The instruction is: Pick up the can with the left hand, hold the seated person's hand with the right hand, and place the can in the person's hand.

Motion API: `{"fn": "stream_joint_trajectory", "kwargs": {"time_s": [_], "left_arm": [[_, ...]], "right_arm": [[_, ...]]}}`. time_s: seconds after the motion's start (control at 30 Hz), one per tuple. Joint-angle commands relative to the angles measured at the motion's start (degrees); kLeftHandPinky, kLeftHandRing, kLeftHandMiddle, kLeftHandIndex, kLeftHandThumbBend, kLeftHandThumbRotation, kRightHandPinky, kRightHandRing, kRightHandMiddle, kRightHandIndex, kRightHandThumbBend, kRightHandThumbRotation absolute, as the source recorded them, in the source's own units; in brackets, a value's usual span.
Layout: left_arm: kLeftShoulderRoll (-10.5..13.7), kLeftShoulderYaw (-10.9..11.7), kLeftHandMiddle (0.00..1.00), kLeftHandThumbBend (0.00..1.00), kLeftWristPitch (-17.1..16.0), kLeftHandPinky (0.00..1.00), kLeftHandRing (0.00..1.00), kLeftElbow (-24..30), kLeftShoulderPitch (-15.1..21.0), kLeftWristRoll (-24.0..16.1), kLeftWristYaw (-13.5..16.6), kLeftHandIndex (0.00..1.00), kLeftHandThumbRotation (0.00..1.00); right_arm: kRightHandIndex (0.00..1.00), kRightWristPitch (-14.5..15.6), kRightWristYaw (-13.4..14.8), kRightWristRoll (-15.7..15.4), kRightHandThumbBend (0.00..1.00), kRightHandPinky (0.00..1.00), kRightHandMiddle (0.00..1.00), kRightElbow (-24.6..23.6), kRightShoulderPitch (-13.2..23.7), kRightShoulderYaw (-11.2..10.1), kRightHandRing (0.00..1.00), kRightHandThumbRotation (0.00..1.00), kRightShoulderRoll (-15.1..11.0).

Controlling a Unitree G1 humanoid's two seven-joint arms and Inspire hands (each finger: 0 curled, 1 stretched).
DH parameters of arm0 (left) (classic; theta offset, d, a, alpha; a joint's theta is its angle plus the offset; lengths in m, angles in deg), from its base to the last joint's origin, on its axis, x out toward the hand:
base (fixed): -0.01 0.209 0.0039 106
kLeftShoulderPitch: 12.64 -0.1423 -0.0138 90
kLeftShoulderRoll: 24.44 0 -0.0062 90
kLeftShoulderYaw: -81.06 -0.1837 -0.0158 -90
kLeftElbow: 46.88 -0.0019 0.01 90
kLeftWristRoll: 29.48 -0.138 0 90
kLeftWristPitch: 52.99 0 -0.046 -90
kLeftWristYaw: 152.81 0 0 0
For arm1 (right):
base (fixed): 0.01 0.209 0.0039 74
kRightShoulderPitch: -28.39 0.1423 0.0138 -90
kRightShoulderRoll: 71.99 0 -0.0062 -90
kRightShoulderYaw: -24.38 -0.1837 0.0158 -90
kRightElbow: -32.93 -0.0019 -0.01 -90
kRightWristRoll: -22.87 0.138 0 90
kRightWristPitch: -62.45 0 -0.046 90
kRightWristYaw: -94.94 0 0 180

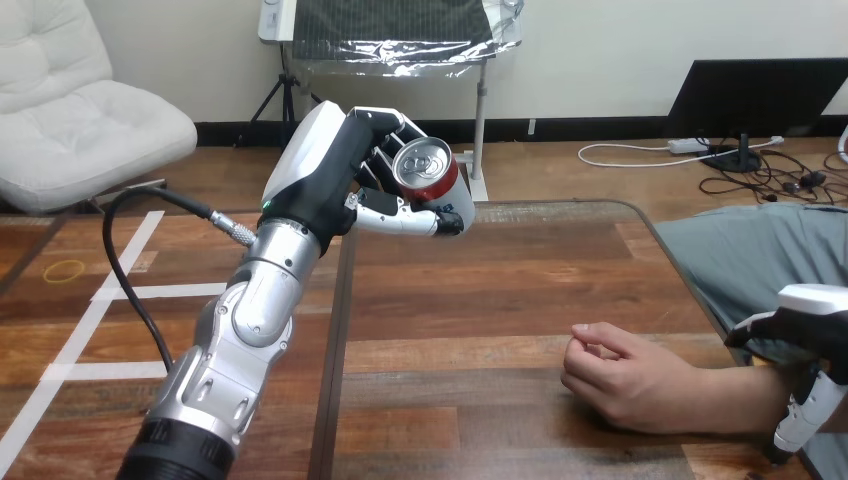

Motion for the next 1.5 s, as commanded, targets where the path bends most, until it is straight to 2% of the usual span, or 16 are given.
{"fn": "stream_joint_trajectory", "kwargs": {"time_s": [0.0, 0.33, 0.73, 1.0, 1.33, 1.47], "left_arm": [[0.24, 1.55, 0.46, 0.64, -0.46, 0.32, 0.39, 3.4, 3.54, -0.04, 0.58, 0.49, 0.0], [0.65, 1.58, 0.46, 0.64, -0.41, 0.33, 0.39, 3.49, 3.35, -0.3, 0.51, 0.49, 0.0], [0.96, 1.65, 0.46, 0.64, -1.09, 0.34, 0.4, 3.26, 3.11, -0.05, 0.38, 0.49, 0.0], [0.81, 1.84, 0.46, 0.64, -1.0, 0.34, 0.4, 3.34, 2.97, 0.37, 0.2, 0.49, 0.0], [0.66, 1.89, 0.46, 0.64, -0.42, 0.34, 0.39, 3.71, 2.72, 0.51, 0.13, 0.49, 0.0], [0.78, 1.79, 0.46, 0.64, -0.69, 0.33, 0.39, 3.41, 2.77, 0.21, 0.37, 0.49, 0.0]], "right_arm": [[0.91, -1.07, -0.54, -1.78, 0.83, 0.96, 0.96, 3.14, 6.14, 2.34, 0.98, 0.09, -1.35], [0.9, -4.0, 0.18, -4.49, 0.84, 0.96, 0.95, 8.9, 9.82, 6.38, 0.97, 0.13, -0.26], [0.9, -6.0, 0.59, -6.33, 0.8, 0.96, 0.94, 11.05, 11.93, 9.07, 0.95, 0.16, 0.86], [0.88, -5.76, 0.72, -7.1, 0.78, 0.92, 0.91, 11.1, 12.22, 9.82, 0.91, 0.15, 1.69], [0.86, -2.95, -0.94, -6.73, 0.73, 0.86, 0.88, 11.26, 12.63, 10.56, 0.86, 0.09, 3.29], [0.84, -3.0, -0.91, -6.72, 0.71, 0.77, 0.84, 11.82, 12.83, 11.2, 0.8, 0.07, 3.66]]}}
